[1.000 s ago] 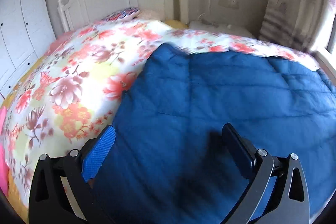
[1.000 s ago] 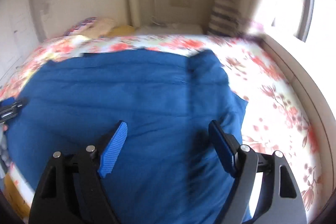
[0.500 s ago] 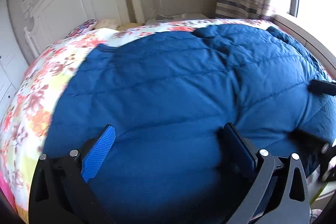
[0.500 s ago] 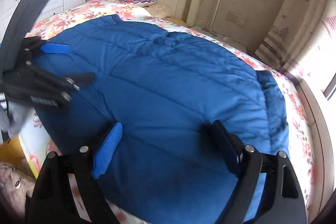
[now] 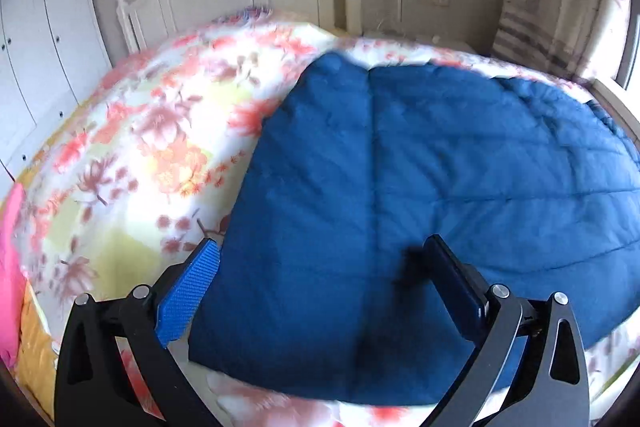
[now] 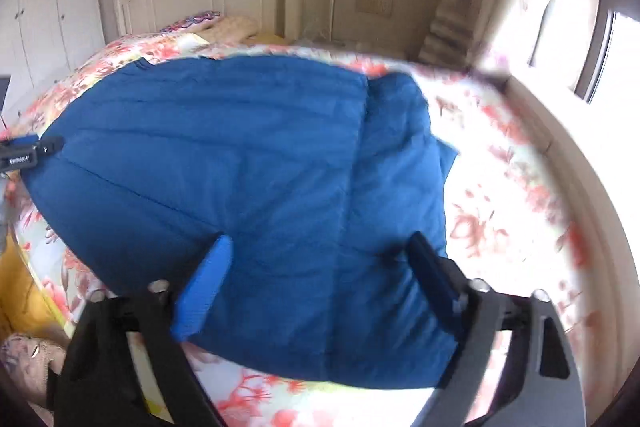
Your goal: Fold large clothes
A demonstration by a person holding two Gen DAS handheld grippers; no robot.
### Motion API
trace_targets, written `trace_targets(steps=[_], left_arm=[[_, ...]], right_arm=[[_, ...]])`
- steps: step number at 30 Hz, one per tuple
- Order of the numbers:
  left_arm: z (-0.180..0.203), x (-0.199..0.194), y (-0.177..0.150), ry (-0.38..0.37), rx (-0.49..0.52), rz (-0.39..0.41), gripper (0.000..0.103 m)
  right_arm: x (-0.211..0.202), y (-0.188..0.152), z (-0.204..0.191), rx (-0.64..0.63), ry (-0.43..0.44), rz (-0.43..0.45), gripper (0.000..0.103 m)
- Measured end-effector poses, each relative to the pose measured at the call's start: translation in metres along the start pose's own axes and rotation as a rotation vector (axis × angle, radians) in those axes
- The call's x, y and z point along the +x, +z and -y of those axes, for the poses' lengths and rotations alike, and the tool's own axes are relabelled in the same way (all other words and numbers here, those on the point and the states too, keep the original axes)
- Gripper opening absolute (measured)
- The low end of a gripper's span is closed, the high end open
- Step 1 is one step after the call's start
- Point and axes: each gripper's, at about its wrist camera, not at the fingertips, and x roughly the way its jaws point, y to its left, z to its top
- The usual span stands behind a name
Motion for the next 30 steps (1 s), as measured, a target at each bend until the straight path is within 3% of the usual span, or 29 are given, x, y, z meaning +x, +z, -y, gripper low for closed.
trace_targets(steps=[4,6,8,10,13,16,20,27,30], left_arm=[[0.051,-0.036,-0.007,-0.092,0.109,0.096,0.098],[0.080,-0.031,-0.014,-0.121,0.192,0.074,0.098],[0.099,-0.016,-0.024,-0.069,0.254,0.041,0.099],[0.097,-0.010,-0.027,-0.082,0.242,0.036,0.099],[0.085,-0.008,-0.023,-0.121,0.237,0.000,0.099],[0.081,-0.007,-0.025,-0.127,0.232,0.006,0.099],[0.085,-0.008,-0.028,-0.121,0.231,0.011,0.099],[0.084,-0.007,-0.027,-0.124,0.225,0.013,0.099],[0.084,-0.006,-0.027,-0.125,0.225,0.015,0.099]], right_arm=[[-0.019,0.004,-0.045,-0.090,0.093,0.068,0.084],[-0.013,0.002,-0.071,-0.146,0.110,0.079,0.084],[0.002,-0.002,-0.087,-0.187,0.115,0.037,0.085],[0.012,-0.011,-0.093,-0.238,0.083,0.037,0.087],[0.005,-0.013,-0.078,-0.218,0.114,0.011,0.087],[-0.005,-0.024,-0.057,-0.199,0.066,-0.005,0.087],[-0.027,-0.050,-0.004,-0.032,0.049,-0.034,0.087],[-0.037,-0.093,0.062,0.411,0.316,-0.098,0.084],[-0.026,-0.095,0.072,0.535,0.366,-0.088,0.081]])
